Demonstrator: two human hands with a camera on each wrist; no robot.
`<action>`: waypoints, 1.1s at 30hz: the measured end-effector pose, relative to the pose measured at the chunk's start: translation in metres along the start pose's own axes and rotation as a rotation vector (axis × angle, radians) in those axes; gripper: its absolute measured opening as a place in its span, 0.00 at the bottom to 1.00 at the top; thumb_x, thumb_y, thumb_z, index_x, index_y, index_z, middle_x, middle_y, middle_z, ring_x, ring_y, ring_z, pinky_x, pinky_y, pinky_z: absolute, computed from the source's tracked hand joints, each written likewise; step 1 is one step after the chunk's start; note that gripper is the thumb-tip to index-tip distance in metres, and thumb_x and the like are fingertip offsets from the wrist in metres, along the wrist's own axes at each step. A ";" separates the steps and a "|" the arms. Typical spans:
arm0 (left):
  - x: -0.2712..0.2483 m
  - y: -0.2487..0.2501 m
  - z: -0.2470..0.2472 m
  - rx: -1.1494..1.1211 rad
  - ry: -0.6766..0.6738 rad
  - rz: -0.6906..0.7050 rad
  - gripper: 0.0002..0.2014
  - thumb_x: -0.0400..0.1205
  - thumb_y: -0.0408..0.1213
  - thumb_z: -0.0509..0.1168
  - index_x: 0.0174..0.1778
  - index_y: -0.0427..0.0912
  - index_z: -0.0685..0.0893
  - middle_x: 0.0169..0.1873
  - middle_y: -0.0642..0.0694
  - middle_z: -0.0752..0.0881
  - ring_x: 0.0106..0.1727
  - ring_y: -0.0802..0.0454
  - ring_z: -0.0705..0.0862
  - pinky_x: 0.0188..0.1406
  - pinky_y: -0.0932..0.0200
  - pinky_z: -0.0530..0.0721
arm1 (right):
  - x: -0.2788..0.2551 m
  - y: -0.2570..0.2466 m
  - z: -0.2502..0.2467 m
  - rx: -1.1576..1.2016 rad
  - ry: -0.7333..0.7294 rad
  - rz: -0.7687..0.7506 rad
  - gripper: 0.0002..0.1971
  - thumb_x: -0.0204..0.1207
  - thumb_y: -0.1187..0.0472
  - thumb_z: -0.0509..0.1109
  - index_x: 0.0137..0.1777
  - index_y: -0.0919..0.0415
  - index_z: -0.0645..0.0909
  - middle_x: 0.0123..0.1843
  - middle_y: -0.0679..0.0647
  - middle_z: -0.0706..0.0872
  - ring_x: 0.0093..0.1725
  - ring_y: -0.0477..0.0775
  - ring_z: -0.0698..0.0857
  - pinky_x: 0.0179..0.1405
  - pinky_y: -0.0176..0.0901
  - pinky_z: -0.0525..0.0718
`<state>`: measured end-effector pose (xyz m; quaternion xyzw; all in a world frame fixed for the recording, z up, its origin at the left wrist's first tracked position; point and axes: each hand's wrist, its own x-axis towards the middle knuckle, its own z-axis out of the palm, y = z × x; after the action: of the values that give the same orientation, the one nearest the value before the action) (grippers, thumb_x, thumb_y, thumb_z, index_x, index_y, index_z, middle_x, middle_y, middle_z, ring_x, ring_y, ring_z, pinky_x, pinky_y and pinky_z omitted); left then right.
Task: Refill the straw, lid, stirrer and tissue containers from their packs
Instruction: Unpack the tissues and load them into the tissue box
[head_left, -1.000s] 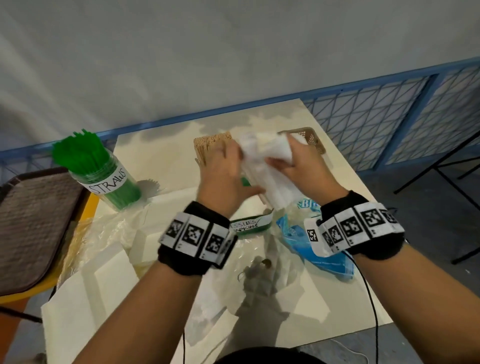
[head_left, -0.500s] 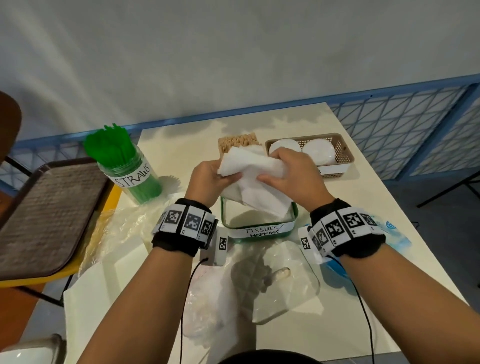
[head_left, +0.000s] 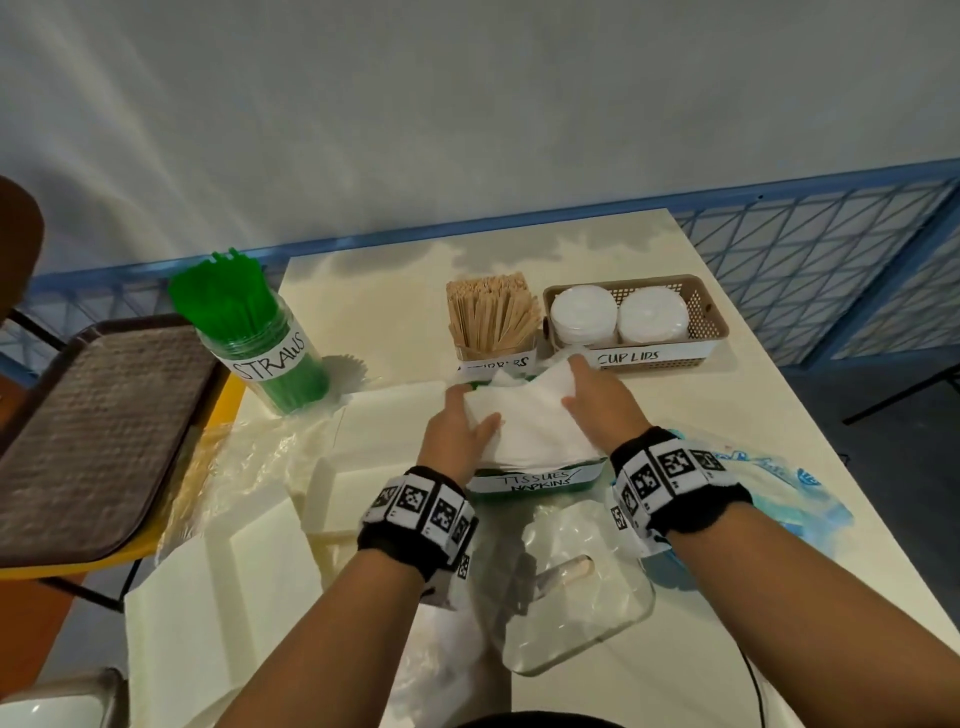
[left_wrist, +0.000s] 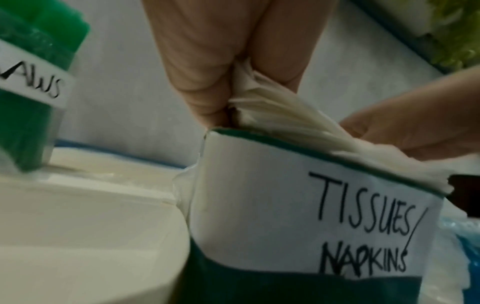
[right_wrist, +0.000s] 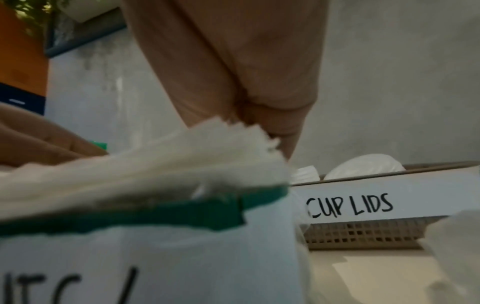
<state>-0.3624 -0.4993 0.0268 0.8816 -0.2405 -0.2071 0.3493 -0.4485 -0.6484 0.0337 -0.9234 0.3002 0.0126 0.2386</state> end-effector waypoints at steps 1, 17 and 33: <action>0.001 0.000 0.002 0.057 -0.001 0.012 0.25 0.83 0.41 0.63 0.73 0.38 0.65 0.61 0.34 0.82 0.62 0.39 0.80 0.53 0.58 0.74 | 0.001 -0.001 0.002 -0.054 -0.009 -0.010 0.22 0.81 0.68 0.59 0.74 0.66 0.62 0.61 0.66 0.81 0.59 0.64 0.80 0.51 0.48 0.76; 0.009 0.003 0.003 0.807 -0.068 0.289 0.33 0.82 0.50 0.59 0.80 0.42 0.55 0.83 0.46 0.46 0.83 0.48 0.44 0.80 0.43 0.47 | 0.002 -0.010 0.022 -0.199 0.052 -0.014 0.27 0.74 0.78 0.55 0.75 0.75 0.58 0.71 0.70 0.68 0.68 0.66 0.72 0.65 0.46 0.73; 0.027 0.003 -0.021 1.205 -0.472 0.308 0.38 0.84 0.55 0.54 0.82 0.42 0.43 0.83 0.49 0.47 0.83 0.55 0.50 0.74 0.26 0.35 | -0.002 -0.012 0.016 -0.381 -0.153 -0.024 0.29 0.77 0.68 0.66 0.76 0.61 0.62 0.77 0.65 0.60 0.75 0.67 0.61 0.70 0.48 0.70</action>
<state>-0.3303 -0.5060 0.0377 0.8093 -0.5073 -0.1718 -0.2413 -0.4418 -0.6317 0.0248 -0.9517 0.2626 0.1363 0.0818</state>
